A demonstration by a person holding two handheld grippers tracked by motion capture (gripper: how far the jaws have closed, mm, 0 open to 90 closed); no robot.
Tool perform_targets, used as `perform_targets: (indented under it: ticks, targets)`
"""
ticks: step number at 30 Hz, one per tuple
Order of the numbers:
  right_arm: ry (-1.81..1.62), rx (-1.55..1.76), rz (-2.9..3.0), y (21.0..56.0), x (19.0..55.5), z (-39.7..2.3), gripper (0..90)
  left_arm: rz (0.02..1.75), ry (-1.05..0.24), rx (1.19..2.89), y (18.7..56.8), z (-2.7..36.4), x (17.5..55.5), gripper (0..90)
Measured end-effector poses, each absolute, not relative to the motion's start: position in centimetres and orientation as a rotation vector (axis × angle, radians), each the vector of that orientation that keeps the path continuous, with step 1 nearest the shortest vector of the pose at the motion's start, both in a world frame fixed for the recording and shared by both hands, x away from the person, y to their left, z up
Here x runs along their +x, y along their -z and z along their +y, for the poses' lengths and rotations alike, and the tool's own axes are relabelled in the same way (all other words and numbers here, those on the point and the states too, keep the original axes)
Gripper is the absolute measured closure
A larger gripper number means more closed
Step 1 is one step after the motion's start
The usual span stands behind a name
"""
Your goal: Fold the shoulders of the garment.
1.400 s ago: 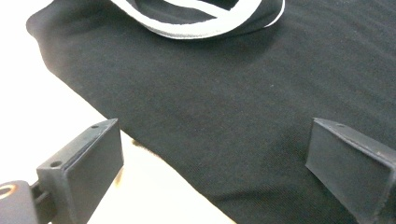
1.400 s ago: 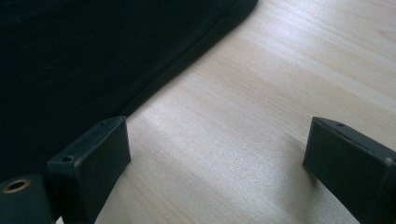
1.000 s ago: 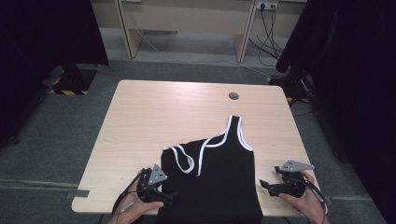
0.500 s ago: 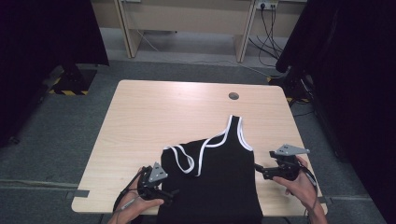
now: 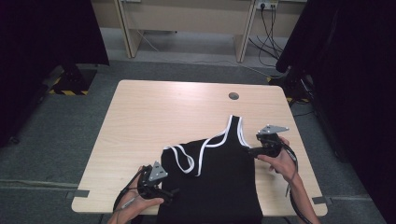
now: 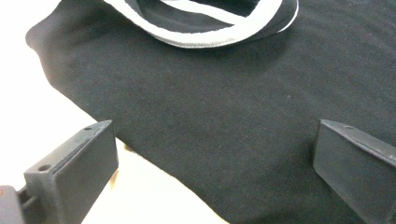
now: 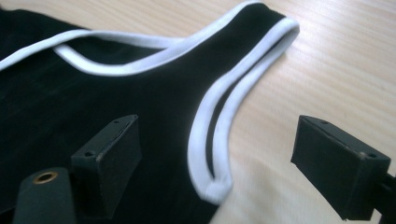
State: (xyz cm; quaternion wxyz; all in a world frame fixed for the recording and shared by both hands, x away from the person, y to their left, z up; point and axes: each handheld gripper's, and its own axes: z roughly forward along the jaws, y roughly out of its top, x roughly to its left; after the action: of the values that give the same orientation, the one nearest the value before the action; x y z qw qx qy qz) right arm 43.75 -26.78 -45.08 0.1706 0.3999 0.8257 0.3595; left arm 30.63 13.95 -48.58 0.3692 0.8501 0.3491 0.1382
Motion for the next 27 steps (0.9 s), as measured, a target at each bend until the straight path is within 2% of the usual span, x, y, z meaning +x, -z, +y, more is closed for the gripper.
perform_targets:
  ticks: [13, 20, 27]
  targets:
    - [-0.992, 1.221, 2.334, 45.8, 50.1, -24.5, 17.9, 0.897, -0.355, 2.181, 48.6, 13.9, 30.6, 0.0]
    - [-0.987, 1.261, 2.317, 46.3, 51.8, -24.2, 19.4, 0.898, -0.356, 2.181, 48.6, 13.9, 30.6, 0.0]
    - [-0.971, 1.28, 2.31, 47.3, 52.9, -23.4, 25.1, 0.897, -0.356, 2.181, 48.6, 13.9, 30.6, 0.0]
